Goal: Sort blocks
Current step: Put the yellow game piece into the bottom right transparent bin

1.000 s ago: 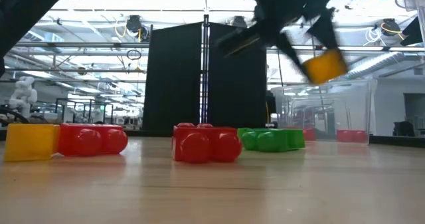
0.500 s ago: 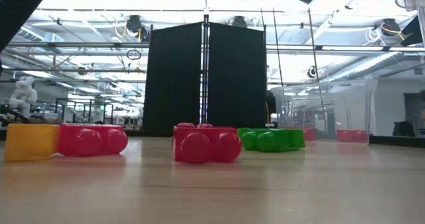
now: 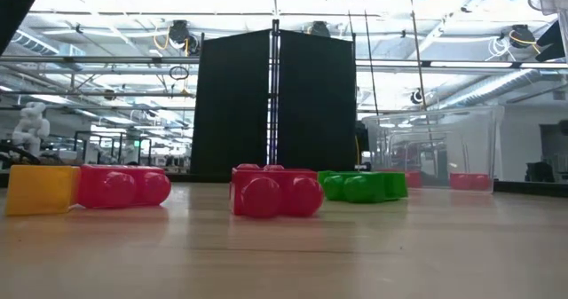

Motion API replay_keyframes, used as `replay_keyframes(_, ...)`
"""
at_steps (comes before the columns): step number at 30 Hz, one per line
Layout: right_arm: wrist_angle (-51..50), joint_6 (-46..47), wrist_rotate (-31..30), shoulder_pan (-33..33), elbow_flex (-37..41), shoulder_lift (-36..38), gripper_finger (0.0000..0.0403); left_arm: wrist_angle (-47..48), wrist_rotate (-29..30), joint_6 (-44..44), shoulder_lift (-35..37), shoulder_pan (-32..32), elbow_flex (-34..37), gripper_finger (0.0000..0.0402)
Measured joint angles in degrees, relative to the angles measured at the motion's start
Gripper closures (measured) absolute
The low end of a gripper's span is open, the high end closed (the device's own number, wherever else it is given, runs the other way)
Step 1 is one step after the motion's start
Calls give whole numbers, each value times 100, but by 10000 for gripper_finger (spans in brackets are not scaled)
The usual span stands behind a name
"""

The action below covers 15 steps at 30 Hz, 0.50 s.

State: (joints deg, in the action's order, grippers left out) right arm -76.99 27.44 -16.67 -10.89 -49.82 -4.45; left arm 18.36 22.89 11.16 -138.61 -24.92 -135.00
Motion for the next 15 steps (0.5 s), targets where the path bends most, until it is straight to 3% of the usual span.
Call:
replay_keyframes(12, 0, 193, -133, 1, 0, 0, 195, -241, -244, -5, -214, 45, 33, 344)
replay_keyframes(15, 0, 203, -145, 0, 0, -1, 195, -404, -244, -7, -195, 45, 28, 314)
